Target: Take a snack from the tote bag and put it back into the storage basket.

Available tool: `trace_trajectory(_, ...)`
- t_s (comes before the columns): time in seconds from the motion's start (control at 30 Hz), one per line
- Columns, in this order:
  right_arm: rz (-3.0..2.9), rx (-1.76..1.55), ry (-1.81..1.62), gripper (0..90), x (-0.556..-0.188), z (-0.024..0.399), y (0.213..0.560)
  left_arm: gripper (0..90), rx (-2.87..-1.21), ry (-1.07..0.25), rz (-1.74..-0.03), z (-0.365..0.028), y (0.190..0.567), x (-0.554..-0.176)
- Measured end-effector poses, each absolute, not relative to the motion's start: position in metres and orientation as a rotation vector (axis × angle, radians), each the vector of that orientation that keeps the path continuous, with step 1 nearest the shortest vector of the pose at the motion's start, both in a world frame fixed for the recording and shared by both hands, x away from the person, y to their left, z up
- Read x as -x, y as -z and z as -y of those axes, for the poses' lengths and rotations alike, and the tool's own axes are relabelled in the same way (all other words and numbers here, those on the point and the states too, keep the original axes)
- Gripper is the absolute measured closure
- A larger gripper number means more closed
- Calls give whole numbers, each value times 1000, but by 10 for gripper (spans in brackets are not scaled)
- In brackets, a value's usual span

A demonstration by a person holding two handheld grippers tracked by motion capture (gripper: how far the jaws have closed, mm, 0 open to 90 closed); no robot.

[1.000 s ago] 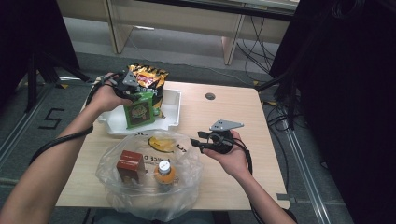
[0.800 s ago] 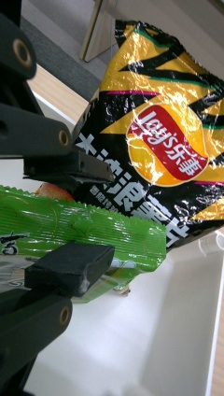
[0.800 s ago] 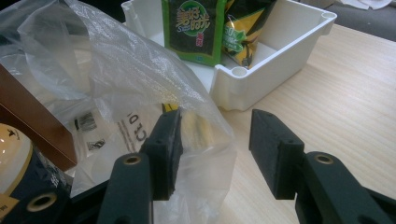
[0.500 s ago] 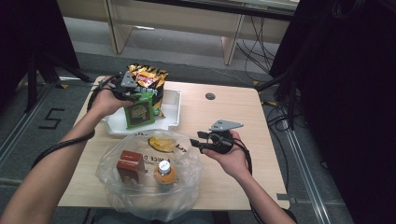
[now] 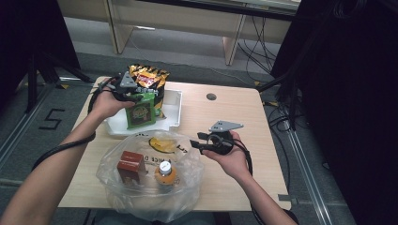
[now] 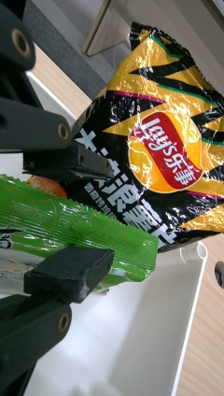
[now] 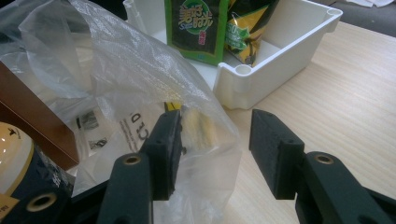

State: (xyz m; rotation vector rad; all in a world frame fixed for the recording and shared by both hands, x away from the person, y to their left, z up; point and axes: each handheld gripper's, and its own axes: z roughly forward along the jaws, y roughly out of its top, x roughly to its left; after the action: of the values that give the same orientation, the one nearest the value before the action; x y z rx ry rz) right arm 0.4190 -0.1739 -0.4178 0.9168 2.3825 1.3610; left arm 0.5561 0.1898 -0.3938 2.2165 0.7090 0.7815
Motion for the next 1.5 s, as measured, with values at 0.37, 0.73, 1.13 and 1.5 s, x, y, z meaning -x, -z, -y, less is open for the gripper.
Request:
trace_trajectory(0.37,-2401,-922,-1345,545,-419,175,416,510,-2202,-765,-709,-187,392,-555)
trace_trajectory(0.73,-2391,-920,-1351,545,-419,174,417,495,-2194,-773,-705,-186,386,-556)
trace_trajectory(1.13,-2390,-923,-1353,545,-418,174,418,484,-2131,-737,-716,-185,379,-550)
trace_trajectory(1.5,-2380,-918,-1357,545,-419,175,417,561,-2038,-685,-746,-190,365,-529)
